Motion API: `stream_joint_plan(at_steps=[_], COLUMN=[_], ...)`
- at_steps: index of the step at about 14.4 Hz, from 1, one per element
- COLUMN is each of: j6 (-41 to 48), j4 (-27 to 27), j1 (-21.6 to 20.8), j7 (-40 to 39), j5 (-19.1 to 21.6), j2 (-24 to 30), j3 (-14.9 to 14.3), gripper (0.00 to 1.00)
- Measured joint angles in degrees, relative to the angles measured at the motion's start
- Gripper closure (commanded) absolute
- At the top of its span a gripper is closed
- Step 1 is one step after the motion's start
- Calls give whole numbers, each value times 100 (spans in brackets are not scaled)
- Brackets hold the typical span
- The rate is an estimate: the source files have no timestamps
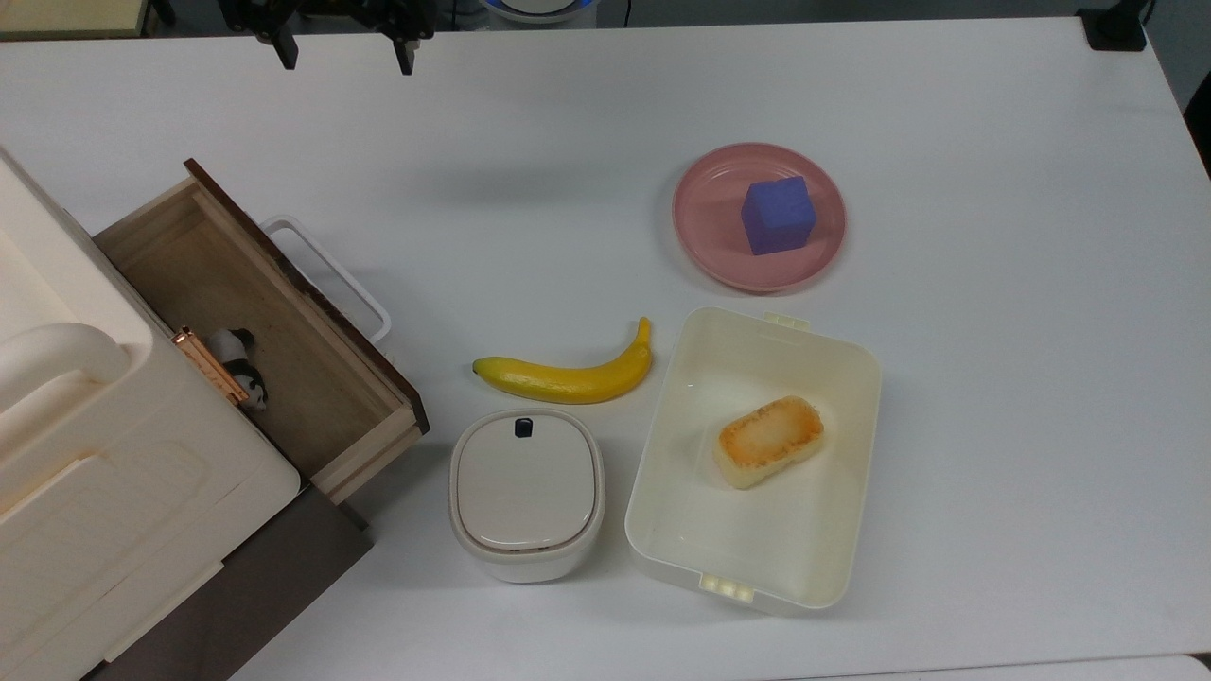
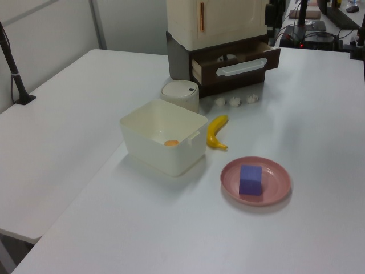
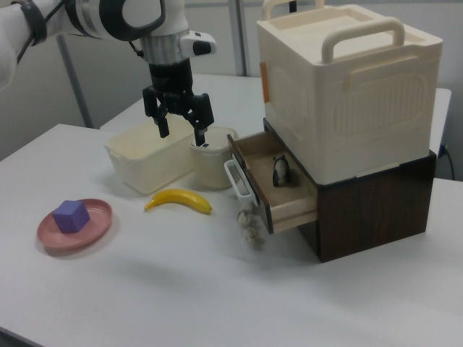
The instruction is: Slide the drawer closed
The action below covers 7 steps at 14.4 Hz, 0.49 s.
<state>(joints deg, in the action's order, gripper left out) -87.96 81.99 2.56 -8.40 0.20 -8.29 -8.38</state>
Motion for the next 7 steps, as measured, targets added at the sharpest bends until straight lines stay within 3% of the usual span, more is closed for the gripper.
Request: stream_joint_plan(at_steps=[7], j6=[0], j4=[5], j1=[-14], j7=[0], j5=[0], j2=[-43], j3=[0], gripper=[0])
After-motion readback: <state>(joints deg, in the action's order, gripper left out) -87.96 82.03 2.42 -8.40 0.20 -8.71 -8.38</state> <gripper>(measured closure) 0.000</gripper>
